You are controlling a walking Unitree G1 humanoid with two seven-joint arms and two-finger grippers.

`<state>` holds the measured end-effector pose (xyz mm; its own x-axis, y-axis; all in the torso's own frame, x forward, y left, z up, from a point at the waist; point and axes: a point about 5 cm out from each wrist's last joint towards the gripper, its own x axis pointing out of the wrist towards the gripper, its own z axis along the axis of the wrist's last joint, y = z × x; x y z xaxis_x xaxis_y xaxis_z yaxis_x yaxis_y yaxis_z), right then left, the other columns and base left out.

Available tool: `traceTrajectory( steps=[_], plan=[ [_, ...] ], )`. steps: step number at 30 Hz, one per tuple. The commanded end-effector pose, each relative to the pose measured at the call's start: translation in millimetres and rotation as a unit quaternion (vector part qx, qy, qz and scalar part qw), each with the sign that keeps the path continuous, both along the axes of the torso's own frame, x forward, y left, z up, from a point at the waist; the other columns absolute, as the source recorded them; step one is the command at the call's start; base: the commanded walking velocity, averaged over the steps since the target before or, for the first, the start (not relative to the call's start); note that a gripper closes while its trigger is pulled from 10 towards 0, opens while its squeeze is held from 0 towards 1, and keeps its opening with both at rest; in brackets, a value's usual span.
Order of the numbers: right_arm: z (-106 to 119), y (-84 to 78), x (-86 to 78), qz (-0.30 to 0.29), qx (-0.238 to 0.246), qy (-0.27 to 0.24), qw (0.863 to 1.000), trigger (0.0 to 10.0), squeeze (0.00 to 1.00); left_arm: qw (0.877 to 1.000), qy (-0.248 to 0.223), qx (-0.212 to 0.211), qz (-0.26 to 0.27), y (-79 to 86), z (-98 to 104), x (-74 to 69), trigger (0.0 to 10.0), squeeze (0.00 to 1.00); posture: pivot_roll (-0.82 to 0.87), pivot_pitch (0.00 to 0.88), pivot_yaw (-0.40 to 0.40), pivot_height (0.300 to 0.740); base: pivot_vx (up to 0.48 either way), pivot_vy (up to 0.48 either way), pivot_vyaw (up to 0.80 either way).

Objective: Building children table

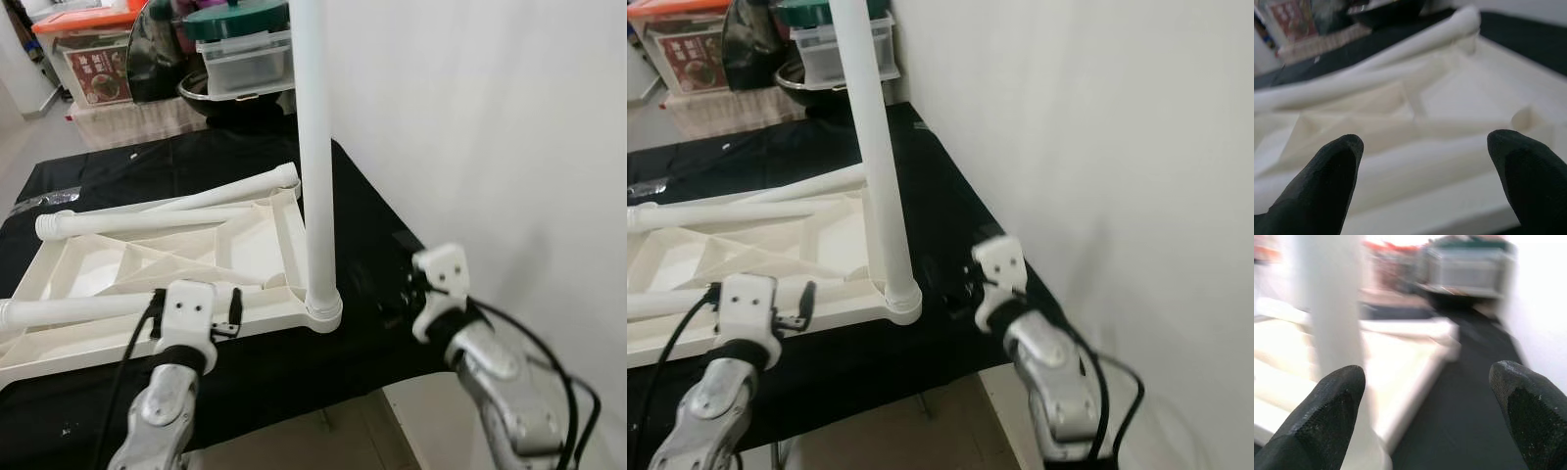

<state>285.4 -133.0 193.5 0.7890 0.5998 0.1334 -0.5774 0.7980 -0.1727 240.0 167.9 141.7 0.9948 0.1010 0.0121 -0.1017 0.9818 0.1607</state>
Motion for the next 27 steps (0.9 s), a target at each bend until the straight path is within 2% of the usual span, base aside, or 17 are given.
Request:
traceTrajectory(
  steps=[1, 6, 7, 9, 12, 13, 16, 22, 23, 27],
  plan=[
    [-2.9, 9.6, -0.1, 0.053, -0.005, 0.012, 0.998, 10.0, 0.0, 1.0, 0.017, -0.007, 0.009, 3.6, -5.0, -6.7, 10.0, 0.0, -0.05, 0.128, 0.011, 0.74, 0.0, 0.0, 0.8],
    [3.5, 7.9, 5.2, 0.079, -0.02, 0.008, 0.997, 10.0, 0.0, 1.0, 0.019, -0.023, -0.007, 1.9, -5.8, -14.5, 10.0, 0.0, -0.04, 0.148, -0.002, 0.74, 0.0, 0.0, 0.8],
    [5.6, 4.5, 6.0, 0.089, -0.023, 0.01, 0.996, 10.0, 0.0, 0.999, 0.02, -0.033, -0.025, -1.4, -6.2, -19.3, 10.0, 0.0, -0.03, 0.162, -0.006, 0.74, 0.0, 0.0, 0.8],
    [7.6, -3.1, 8.6, 0.112, -0.034, 0.022, 0.993, 10.0, 0.0, 0.997, 0.018, -0.04, -0.06, -10.0, -4.8, -27.6, 10.0, 0.0, -0.03, 0.17, -0.01, 0.74, 0.0, 0.0, 0.0],
    [9.1, -5.9, 10.2, 0.126, -0.038, 0.025, 0.991, 10.0, 0.0, 0.996, 0.013, -0.043, -0.083, -15.6, -2.6, -31.5, 10.0, 0.0, -0.02, 0.174, -0.011, 0.74, 0.0, 0.0, 0.0],
    [12.1, -2.9, 13.5, 0.141, -0.042, 0.021, 0.989, 10.0, 0.0, 0.993, 0.008, -0.046, -0.11, -21.2, -0.7, -34.7, 10.0, 0.0, -0.02, 0.175, -0.012, 0.74, 0.0, 0.0, 0.0],
    [14.9, 5.3, 17.0, 0.167, -0.049, 0.017, 0.985, 10.0, 0.0, 0.99, 0.006, -0.047, -0.133, -25.8, 0.3, -37.3, 10.0, 0.0, -0.02, 0.174, -0.013, 0.74, 0.0, 0.0, 0.0],
    [16.8, 12.8, 20.7, 0.198, -0.058, 0.017, 0.978, 10.0, 0.0, 0.986, 0.003, -0.055, -0.156, -30.5, 1.3, -40.4, 10.0, 0.0, -0.01, 0.172, -0.019, 0.74, 0.0, 0.0, 0.0],
    [17.4, 12.0, 24.7, 0.21, -0.062, 0.021, 0.975, 0.0, 0.0, 0.984, -0.001, -0.06, -0.17, -33.1, 2.2, -42.3, 10.0, 0.0, 0.0, 0.171, -0.031, 0.74, 0.0, 0.0, 0.0],
    [20.3, 6.2, 32.2, 0.237, -0.075, 0.03, 0.968, 0.0, 0.0, 0.977, -0.01, -0.072, -0.201, -39.3, 4.6, -46.8, 10.0, 0.0, 0.0, 0.17, -0.042, 0.74, 0.0, 0.0, 0.0]
  ],
)
